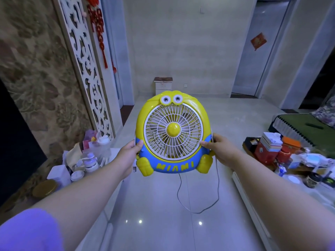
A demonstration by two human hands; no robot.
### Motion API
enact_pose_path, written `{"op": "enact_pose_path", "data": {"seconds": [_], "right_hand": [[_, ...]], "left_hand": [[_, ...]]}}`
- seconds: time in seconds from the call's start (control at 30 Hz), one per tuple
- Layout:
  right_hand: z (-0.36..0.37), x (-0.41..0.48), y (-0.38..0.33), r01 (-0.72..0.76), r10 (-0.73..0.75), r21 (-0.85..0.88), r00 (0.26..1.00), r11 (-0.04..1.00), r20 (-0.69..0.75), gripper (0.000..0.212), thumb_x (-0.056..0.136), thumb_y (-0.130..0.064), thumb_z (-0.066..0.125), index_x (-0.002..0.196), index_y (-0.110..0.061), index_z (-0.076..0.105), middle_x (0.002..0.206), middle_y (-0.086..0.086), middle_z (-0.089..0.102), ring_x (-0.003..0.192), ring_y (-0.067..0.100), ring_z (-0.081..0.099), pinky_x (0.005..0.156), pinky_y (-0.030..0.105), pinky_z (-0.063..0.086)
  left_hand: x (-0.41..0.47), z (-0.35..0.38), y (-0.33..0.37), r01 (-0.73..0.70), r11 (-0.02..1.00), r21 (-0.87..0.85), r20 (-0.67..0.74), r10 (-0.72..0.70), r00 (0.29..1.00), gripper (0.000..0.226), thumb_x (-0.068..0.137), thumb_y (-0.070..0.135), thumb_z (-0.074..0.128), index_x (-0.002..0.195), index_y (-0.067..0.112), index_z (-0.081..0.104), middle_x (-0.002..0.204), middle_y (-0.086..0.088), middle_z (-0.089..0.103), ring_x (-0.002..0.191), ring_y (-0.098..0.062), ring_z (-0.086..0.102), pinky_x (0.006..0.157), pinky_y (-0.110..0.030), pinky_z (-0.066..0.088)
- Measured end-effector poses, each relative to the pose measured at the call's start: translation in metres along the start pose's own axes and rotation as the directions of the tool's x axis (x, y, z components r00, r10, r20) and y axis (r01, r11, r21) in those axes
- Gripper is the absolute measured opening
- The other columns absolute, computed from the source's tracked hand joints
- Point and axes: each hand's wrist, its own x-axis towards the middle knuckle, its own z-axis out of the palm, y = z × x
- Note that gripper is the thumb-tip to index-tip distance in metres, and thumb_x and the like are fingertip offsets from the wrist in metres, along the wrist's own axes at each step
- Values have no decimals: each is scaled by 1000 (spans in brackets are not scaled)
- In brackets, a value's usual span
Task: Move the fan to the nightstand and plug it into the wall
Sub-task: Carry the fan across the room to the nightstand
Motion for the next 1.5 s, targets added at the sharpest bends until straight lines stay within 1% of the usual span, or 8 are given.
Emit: {"op": "enact_pose_path", "data": {"seconds": [0.3,0.5,0.63,0.87,1.1,1.23,1.37,1.5], "right_hand": [[-22,53,8,-1,2,-25,999,1000,51,36,85,-7,58,121,-4,52,118,17,63,105,32,62,82,35,54],[-21,90,11,27,-27,15,999,1000,39,37,85,-5,58,121,-6,52,118,15,64,102,26,64,76,27,58],[-18,122,14,37,-37,20,999,999,10,36,84,-5,58,121,-5,54,116,15,65,104,30,64,83,35,57],[-10,192,-3,45,-42,41,997,998,-69,23,85,-5,58,105,-14,60,104,8,68,88,18,68,69,25,59],[-4,252,-14,69,-60,63,989,996,-135,30,85,-4,57,115,-6,56,115,16,64,100,28,64,81,32,57],[0,283,-12,79,-66,74,984,994,-164,35,85,-4,57,120,-4,54,119,17,63,106,31,62,86,35,55],[2,305,-3,78,-61,87,982,993,-179,38,85,-5,58,122,-4,53,121,19,63,109,33,61,95,47,50],[-2,331,1,80,-64,87,983,993,-173,38,84,-5,58,122,-5,54,120,17,64,108,31,63,93,44,51]], "left_hand": [[40,22,-6,3,999,-51,-28,-5,1000,24,93,23,48,113,15,59,112,-11,65,105,-28,62,96,-44,48],[85,18,-4,-7,998,-56,-2,7,1000,25,92,23,49,114,15,59,113,-11,66,100,-24,64,88,-40,51],[127,12,2,-9,999,-36,33,10,999,27,92,25,49,116,16,59,116,-10,66,105,-27,63,92,-42,50],[219,2,26,-4,1000,20,107,2,994,20,91,32,50,103,25,65,110,-7,71,107,-32,64,99,-58,43],[296,-1,49,-21,1000,-19,188,24,982,27,93,26,48,116,17,59,117,-12,66,108,-30,63,93,-46,50],[334,-4,55,-30,1000,4,216,28,976,29,92,28,49,117,16,59,111,-9,69,100,-29,65,93,-51,49],[361,-8,55,-12,1000,18,212,8,977,26,91,28,51,113,18,61,113,-10,68,105,-33,64,94,-54,49],[386,-8,52,3,1000,15,208,-6,978,22,92,27,51,108,20,62,115,-12,68,107,-33,63,97,-56,47]]}}
